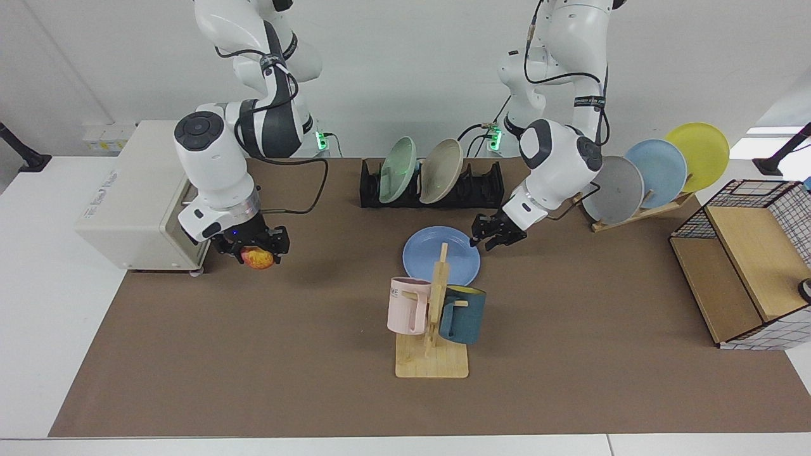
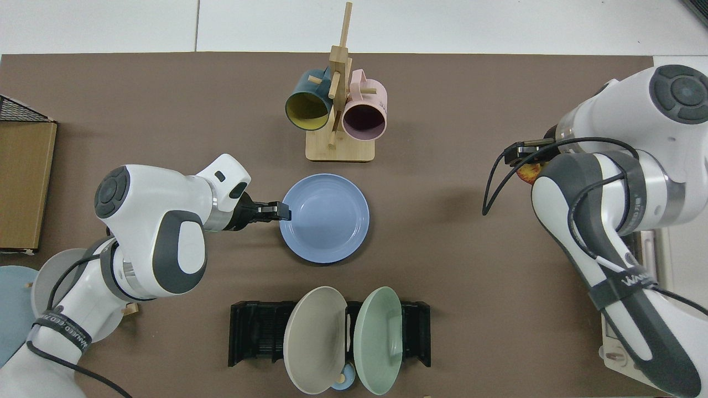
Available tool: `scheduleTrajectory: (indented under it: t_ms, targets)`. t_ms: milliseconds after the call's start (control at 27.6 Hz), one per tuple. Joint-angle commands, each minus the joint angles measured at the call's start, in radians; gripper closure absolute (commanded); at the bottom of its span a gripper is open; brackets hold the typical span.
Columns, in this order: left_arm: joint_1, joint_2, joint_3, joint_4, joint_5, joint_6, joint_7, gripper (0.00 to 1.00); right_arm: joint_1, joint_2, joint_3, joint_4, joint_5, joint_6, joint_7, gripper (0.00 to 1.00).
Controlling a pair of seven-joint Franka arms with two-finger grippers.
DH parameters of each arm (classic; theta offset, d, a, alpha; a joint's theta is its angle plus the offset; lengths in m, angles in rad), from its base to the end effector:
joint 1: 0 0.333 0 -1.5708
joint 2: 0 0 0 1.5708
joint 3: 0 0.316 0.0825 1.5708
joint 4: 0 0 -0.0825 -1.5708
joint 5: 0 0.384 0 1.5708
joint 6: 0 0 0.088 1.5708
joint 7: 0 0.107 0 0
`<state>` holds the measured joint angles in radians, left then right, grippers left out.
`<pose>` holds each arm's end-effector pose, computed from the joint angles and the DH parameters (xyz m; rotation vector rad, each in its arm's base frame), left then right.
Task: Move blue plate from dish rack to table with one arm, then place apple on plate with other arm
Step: 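Release the plate and withdraw the left gripper while the right gripper carries the apple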
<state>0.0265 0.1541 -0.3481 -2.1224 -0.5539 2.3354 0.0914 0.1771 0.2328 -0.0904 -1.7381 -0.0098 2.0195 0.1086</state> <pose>0.5404 -0.1857 0.3522 2.6762 -0.0405 0.0052 0.6293 0.0580 0.4458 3.1157 -0.0233 0.0813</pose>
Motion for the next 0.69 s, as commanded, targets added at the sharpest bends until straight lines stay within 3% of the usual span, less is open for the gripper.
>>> scheduleTrajectory:
  t_ms: [0,217,543,652]
  targets:
    - [-0.016,-0.005,0.009,0.002,-0.008,0.022,0.005,0.07,0.024,-0.024,0.003,-0.023,0.005,-0.004,0.075,1.00]
    - [0.001,-0.031,0.023,0.044,0.109,-0.020,-0.038,0.07,0.058,-0.021,0.003,-0.038,0.005,0.011,0.120,1.00]
    - [0.015,-0.096,0.069,0.212,0.411,-0.375,-0.117,0.10,0.143,0.031,0.003,-0.051,0.007,0.099,0.212,1.00]
    - [0.015,-0.128,0.075,0.254,0.456,-0.468,-0.116,0.22,0.171,0.048,0.003,-0.049,0.008,0.120,0.243,1.00]
